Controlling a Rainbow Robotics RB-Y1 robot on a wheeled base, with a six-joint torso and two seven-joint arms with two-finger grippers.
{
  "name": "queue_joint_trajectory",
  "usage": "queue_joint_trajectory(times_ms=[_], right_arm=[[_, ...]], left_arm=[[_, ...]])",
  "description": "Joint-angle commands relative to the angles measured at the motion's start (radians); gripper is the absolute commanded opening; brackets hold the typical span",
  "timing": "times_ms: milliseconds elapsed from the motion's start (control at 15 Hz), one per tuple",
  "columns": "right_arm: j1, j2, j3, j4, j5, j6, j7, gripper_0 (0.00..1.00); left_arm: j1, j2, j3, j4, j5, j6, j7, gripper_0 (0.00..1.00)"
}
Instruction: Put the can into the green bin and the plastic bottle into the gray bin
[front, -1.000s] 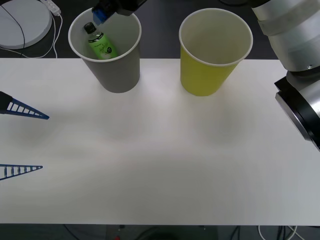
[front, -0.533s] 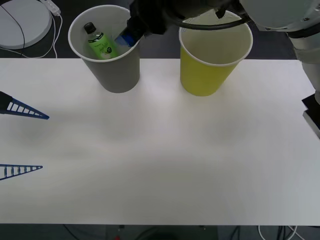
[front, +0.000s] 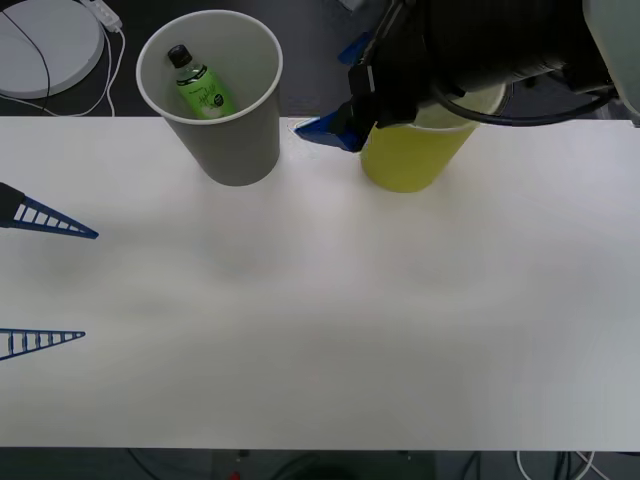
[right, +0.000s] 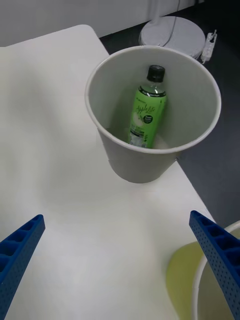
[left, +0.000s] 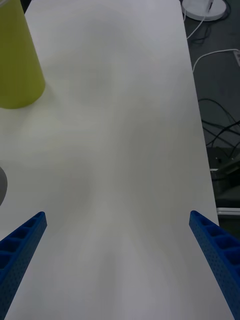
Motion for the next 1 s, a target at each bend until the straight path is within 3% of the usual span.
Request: queue_joint_trajectory(times_ms=[67, 600, 1000], right_arm=[[0.087, -0.037, -0.068, -0.033, -0.087, 0.001, 0.079, 1.0], [0.391, -0.158, -0.266, -0.221, -0.28, 0.001, 0.239, 1.0], [0.587, -0.173, -0.402, -0.267, -0.372, 0.001, 0.441, 1.0]], left_arm=[[0.0, 0.0, 0.0, 0.0, 0.0, 0.0, 0.0, 1.0], [0.0, 0.0, 0.0, 0.0, 0.0, 0.0, 0.0, 1.0], [0.0, 0.0, 0.0, 0.0, 0.0, 0.0, 0.0, 1.0]])
